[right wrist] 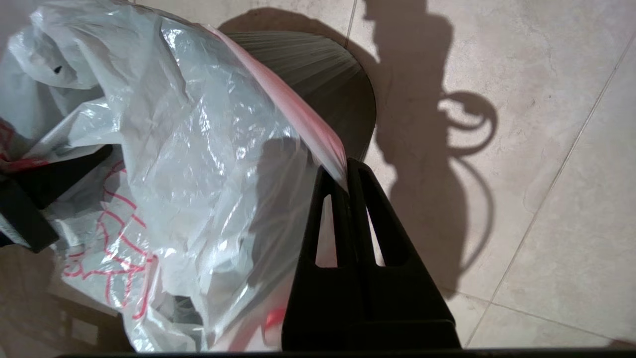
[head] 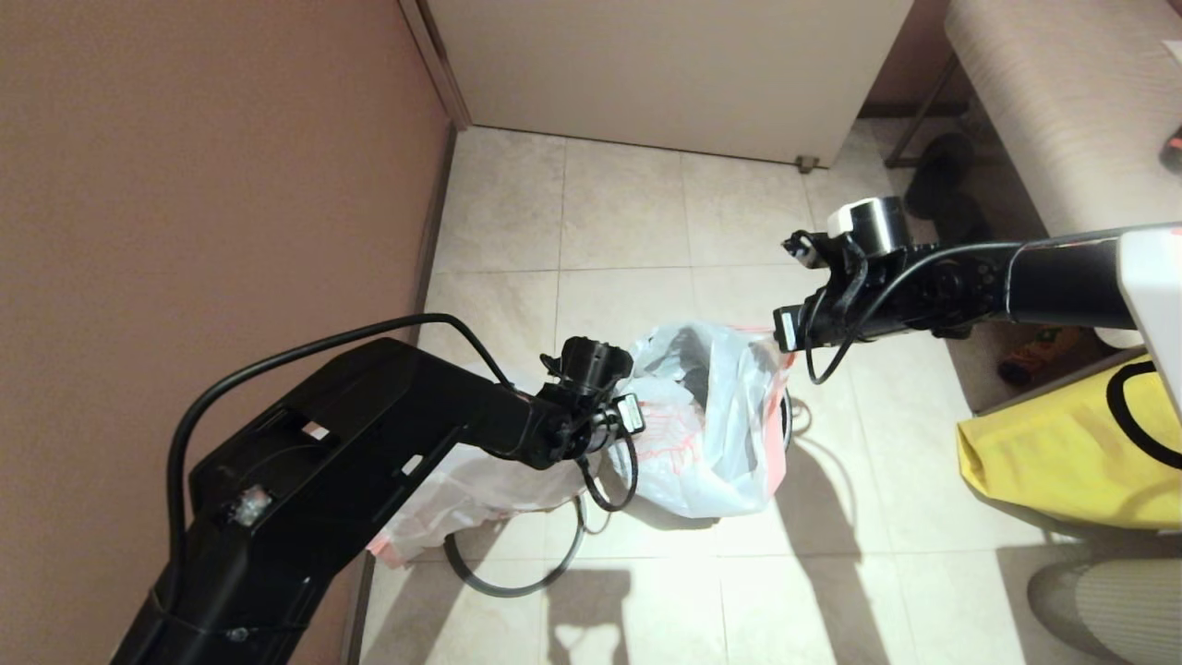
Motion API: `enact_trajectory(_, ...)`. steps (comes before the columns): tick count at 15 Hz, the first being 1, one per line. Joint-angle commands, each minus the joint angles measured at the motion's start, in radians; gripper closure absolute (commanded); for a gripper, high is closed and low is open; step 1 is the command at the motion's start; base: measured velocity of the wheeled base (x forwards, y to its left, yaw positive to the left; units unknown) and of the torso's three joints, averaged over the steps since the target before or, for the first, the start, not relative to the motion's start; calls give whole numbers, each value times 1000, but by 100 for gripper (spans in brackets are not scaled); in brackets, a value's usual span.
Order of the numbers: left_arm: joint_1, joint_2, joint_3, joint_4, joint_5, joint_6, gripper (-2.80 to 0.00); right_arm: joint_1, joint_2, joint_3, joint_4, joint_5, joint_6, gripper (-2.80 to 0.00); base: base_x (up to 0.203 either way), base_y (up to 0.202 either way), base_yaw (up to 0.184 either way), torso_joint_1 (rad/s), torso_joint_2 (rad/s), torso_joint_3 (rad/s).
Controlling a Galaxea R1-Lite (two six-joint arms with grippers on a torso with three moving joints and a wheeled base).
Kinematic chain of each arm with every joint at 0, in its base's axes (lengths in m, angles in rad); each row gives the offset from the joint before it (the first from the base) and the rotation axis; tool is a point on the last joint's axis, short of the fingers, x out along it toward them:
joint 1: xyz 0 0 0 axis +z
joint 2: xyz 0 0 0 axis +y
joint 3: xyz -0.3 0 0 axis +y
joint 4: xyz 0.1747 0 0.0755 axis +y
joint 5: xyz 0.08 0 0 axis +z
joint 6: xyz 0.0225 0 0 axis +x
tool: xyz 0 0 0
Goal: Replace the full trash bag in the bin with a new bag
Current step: Put the new garbage bag on the trash can
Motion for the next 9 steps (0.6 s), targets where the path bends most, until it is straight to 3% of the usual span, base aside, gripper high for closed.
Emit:
enact_trajectory(1, -3, 5, -1, -1, 2, -3, 0, -18, -27, -1, 3, 18, 12, 0, 0, 0, 0, 0, 0, 0)
enact_trajectory(9, -1, -18, 0, 2, -2, -8, 0, -37, -17, 47, 20, 27, 14, 0, 0, 0, 0, 0, 0, 0)
